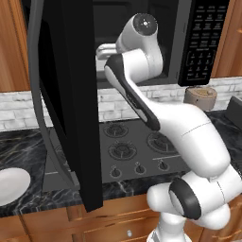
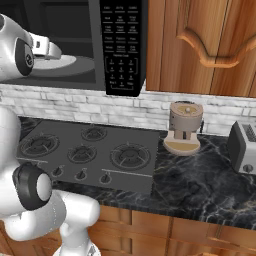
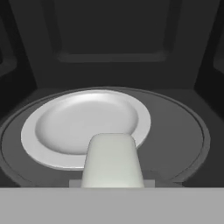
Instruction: Pick the marshmallow from the counter and place it in the microwave. Then turn on the microwave.
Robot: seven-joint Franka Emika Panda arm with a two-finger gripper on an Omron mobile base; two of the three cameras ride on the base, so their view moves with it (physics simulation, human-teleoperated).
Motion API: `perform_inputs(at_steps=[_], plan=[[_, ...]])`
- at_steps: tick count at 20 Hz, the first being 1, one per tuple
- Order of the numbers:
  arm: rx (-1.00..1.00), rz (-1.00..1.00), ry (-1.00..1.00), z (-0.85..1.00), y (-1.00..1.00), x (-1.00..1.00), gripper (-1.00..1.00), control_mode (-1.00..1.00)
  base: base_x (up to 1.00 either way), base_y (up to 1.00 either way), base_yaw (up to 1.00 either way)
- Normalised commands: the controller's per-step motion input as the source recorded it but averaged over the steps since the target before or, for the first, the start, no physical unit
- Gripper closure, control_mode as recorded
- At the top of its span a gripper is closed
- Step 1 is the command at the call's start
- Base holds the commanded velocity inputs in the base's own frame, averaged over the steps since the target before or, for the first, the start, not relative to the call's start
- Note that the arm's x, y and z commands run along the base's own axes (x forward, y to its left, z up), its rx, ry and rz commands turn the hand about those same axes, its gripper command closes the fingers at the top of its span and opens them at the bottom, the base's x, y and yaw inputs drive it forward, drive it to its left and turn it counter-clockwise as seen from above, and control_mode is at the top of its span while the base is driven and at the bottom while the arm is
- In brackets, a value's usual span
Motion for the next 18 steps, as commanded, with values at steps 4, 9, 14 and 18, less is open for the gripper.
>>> perform_inputs(at_steps=[4,9,14,18], plan=[[-0.02,0.00,0.04,-0.17,0.00,0.43,1.00,-1.00,0.00,0.00,0.00],[-0.02,0.00,0.04,-0.26,0.02,0.29,1.00,-1.00,0.00,0.00,0.00],[-0.02,0.00,0.03,-0.20,0.03,0.27,1.00,-1.00,0.00,0.00,0.00],[-0.02,0.00,0.03,-0.13,0.05,0.26,1.00,-1.00,0.00,0.00,0.00]])
